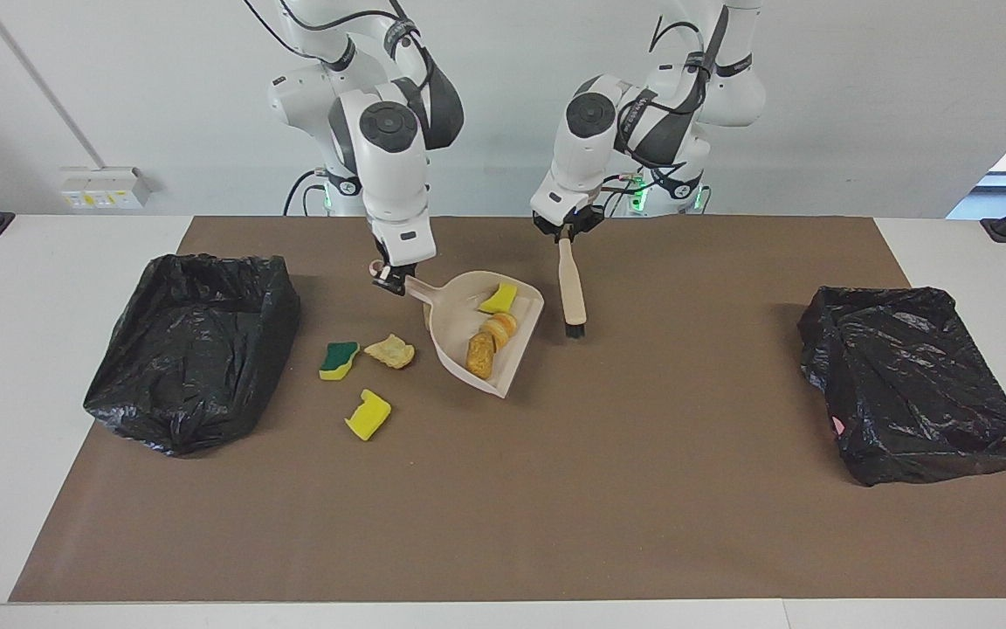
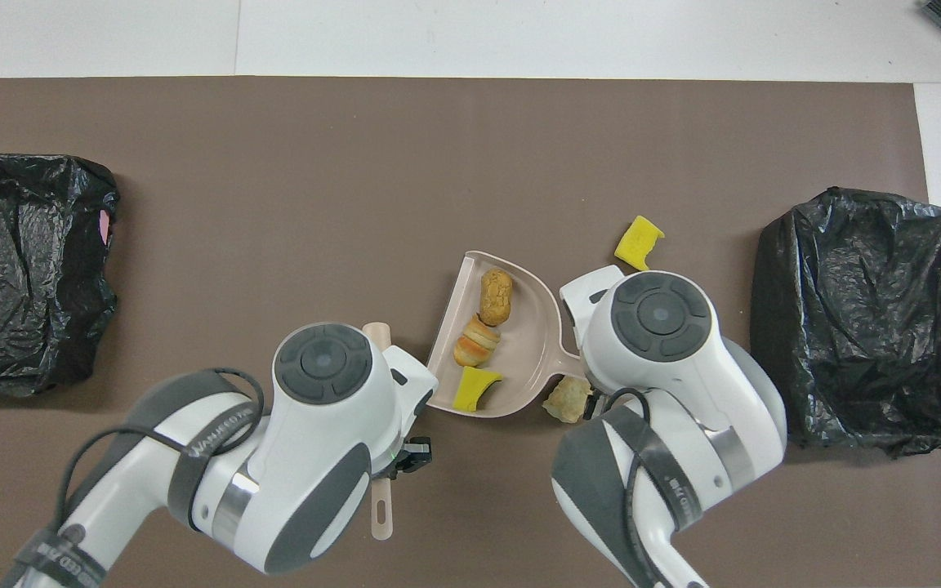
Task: Sweep and dump trash in bin
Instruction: 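Carry the dustpan with the right gripper over the nearby black bag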
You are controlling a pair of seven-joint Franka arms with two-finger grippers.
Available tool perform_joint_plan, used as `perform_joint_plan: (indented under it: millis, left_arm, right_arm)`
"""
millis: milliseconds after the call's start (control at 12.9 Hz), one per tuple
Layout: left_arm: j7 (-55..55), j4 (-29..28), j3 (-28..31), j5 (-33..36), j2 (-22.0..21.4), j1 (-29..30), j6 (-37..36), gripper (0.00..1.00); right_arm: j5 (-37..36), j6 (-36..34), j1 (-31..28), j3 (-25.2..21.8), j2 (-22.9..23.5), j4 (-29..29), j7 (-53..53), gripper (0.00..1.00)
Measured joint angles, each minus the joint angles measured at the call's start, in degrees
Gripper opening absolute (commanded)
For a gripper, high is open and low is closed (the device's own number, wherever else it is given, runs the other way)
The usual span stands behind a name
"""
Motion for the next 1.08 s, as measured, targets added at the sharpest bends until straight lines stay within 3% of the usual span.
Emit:
perform_joint_plan:
  millis: [232,541,927,1081]
  left_arm:
    - [-3.96,-3.93,-4.83,-2.37,-5.45,-0.28,1.4,0.0]
    - [-9.96,-5.89,-12.82,-8.31,-6.56,-0.76,4.87,0.0]
    - [-10.23,-9.31,-12.85,-13.8,-6.44,-0.74,10.13,0.0]
    - [-9.7,-10.23,-12.83,-15.52,-6.33,-0.73,11.55,0.0]
  right_arm:
    - [0.34,-5.98,-7.65,-0.31,-0.56,5.98,-4.46,0.0]
    - [0.67,-12.41,-18.64,-0.67,-0.62,12.09,-13.83,0.0]
    - [0.06,-13.35,-32.43,-4.1,-0.62,13.81,-31.38,0.0]
    - [-3.37,-11.14,-36.54,-5.16,-0.62,13.93,-36.2,0.0]
